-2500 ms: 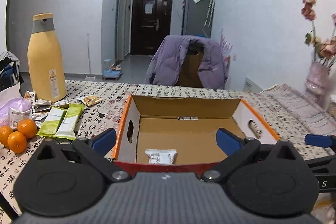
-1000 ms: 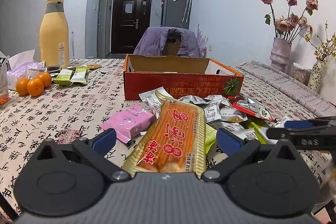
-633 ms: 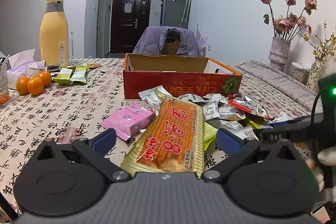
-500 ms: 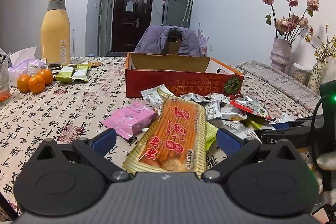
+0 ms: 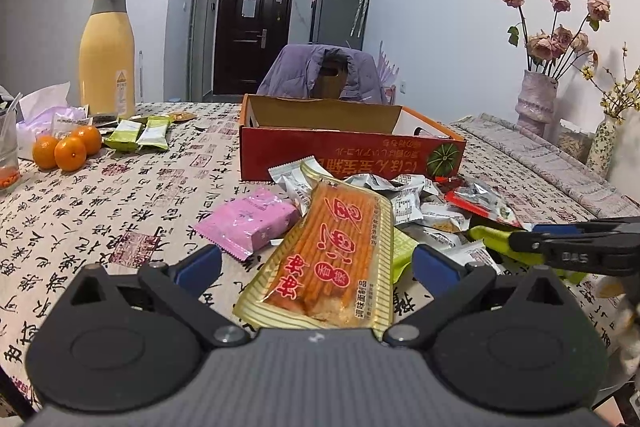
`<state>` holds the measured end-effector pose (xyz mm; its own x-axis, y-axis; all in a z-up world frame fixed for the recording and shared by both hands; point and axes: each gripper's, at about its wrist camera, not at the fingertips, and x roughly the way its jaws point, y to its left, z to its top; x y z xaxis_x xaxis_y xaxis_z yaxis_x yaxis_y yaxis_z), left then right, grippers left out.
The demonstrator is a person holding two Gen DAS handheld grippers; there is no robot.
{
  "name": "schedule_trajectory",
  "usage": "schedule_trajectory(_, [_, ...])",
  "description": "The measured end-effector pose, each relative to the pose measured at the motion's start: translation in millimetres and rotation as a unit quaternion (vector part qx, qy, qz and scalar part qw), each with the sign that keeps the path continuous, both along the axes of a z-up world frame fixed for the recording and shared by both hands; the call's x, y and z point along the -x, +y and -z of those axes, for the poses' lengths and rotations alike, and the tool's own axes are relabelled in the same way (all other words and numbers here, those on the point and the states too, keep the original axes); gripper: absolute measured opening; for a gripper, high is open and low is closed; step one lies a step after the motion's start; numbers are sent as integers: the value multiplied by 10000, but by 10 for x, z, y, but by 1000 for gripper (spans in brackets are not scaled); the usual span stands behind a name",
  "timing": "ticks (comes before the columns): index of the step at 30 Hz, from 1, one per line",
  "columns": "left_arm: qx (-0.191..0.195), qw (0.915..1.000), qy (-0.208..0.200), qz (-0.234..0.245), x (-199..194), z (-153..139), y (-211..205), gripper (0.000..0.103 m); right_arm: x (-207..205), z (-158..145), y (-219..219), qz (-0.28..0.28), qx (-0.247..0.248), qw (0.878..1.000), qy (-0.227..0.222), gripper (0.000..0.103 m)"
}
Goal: Organize snacks
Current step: 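Grasp the green-and-white bar with the right gripper and lift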
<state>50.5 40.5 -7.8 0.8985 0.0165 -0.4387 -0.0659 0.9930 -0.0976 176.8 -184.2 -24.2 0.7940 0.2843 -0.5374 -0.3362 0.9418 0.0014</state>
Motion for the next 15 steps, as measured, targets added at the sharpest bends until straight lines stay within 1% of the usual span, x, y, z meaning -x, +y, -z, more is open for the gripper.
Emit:
schedule_trajectory(5, [6,10000,27,-5,-4,6,-7,103,72,43,-22,-112,112,9998,127,36])
schedule_trajectory(8, [-3,10000,26,5,-4,5,-10,103,12,121,-2,-137,225,9991,333,37])
schedule_trajectory(15, [-19,10000,28,10,6,2,-12,103,-157,171,149,-257,627,9965,500,40])
